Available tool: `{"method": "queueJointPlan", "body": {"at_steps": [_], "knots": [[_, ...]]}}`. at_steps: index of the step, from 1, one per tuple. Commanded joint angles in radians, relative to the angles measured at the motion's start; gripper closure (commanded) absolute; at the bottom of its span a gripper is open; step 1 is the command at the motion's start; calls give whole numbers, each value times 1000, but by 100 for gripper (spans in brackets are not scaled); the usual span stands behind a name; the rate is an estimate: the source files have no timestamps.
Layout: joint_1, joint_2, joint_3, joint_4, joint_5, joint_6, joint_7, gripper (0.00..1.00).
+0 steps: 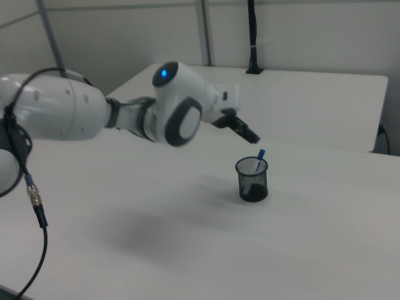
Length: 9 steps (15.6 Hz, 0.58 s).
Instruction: Insert the marker
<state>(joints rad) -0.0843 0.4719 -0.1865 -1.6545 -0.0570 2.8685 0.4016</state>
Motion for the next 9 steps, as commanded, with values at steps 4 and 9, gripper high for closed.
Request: {"method": "queueJointPlan", "body": {"at_steps": [4, 9], "knots": [[168, -177, -5, 35, 8, -680, 36, 0], [212, -269, 73, 21, 22, -1032, -21, 0]]}}
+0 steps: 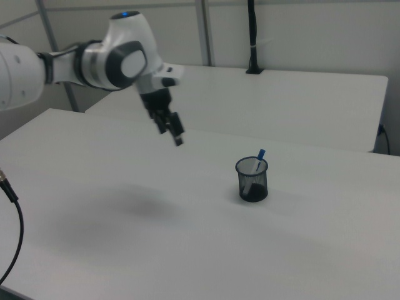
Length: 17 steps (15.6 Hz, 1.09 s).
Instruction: Insert the marker
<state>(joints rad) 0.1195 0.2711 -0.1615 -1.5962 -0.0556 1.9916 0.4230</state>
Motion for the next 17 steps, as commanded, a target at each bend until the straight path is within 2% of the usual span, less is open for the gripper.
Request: {"method": "queueJointPlan", "body": {"at_steps": [1, 4, 9, 17], "knots": [[6, -84, 60, -39, 32, -212, -108, 0], [-4, -140, 65, -70, 103, -298, -246, 0], [-38, -251, 63, -136, 105, -292, -259, 0], [-23, -247, 63, -139, 92, -295, -259, 0]]}}
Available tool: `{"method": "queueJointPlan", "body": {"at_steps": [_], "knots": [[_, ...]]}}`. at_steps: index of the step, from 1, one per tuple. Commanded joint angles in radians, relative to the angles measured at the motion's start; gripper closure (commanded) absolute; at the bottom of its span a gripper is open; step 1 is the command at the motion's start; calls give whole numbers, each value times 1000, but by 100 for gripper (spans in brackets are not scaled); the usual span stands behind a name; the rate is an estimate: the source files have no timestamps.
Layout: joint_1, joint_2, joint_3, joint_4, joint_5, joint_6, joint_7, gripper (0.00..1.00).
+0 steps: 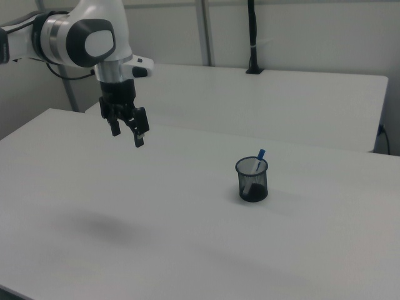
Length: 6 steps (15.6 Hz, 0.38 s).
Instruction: Insert the marker
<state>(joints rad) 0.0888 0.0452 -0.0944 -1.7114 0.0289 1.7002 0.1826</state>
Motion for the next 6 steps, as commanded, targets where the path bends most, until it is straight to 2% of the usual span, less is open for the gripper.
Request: {"method": "queueJointPlan", "body": {"at_steps": [1, 6], "knots": [[6, -21, -5, -22, 8, -1, -17, 0], [-1, -22, -5, -23, 2, 3, -19, 0]]}}
